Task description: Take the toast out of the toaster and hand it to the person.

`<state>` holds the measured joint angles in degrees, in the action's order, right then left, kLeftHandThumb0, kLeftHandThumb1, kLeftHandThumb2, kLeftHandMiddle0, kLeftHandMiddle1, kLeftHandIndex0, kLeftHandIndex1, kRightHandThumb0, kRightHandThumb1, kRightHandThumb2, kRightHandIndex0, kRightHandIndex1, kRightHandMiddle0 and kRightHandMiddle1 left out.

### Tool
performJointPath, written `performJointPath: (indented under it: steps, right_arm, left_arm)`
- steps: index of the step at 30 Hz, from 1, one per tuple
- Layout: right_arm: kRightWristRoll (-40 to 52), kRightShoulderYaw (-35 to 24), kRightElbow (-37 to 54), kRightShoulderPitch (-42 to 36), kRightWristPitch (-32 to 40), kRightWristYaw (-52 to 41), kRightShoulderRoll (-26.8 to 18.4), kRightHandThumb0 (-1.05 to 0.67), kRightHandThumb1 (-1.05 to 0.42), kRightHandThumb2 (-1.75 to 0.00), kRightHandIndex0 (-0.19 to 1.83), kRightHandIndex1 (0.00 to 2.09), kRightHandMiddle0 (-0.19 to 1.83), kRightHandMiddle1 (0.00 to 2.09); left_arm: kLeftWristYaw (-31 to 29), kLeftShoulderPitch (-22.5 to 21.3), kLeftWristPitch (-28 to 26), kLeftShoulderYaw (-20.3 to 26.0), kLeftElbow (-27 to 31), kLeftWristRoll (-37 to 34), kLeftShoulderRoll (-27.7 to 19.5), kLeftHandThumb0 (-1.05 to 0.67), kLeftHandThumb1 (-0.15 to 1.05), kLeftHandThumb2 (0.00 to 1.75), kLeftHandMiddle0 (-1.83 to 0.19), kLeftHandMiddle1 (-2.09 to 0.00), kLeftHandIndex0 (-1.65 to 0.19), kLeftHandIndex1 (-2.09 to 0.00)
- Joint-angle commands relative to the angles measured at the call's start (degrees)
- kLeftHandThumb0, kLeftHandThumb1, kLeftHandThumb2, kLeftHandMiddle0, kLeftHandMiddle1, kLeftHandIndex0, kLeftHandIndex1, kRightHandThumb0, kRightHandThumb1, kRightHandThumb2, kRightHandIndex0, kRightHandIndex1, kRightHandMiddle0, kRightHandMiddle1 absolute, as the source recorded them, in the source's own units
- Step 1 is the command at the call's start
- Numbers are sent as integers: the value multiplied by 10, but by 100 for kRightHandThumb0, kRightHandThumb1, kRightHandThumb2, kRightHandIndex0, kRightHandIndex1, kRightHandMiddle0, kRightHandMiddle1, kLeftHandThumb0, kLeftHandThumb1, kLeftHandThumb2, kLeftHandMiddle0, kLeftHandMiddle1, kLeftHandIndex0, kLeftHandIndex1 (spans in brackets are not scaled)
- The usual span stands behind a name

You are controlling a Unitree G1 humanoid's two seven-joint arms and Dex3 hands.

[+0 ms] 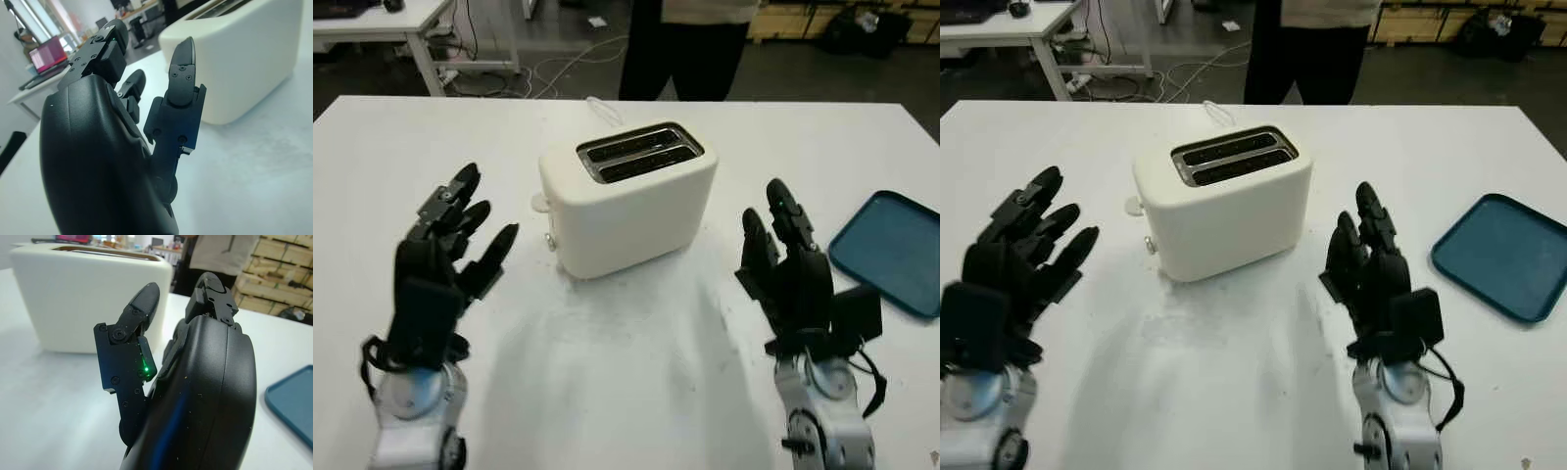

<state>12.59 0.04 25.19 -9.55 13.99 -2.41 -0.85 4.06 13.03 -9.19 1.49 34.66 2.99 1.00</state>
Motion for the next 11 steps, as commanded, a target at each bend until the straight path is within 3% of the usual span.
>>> performJointPath:
  steps: [1,11]
  right_arm:
    - [7,5,19,-3,21,1,2,-43,-92,-87,0,0,0,0]
    - [-6,22,36,-4,59,7,-2,-39,-92,-92,0,0,0,0]
  left_arm:
    - [12,5,38,-5,-21,16,4,-46,92,32,-19,-49,-37,0]
    - [25,-4,56,2,-56,18,11,-48,92,37,-18,-49,-36,0]
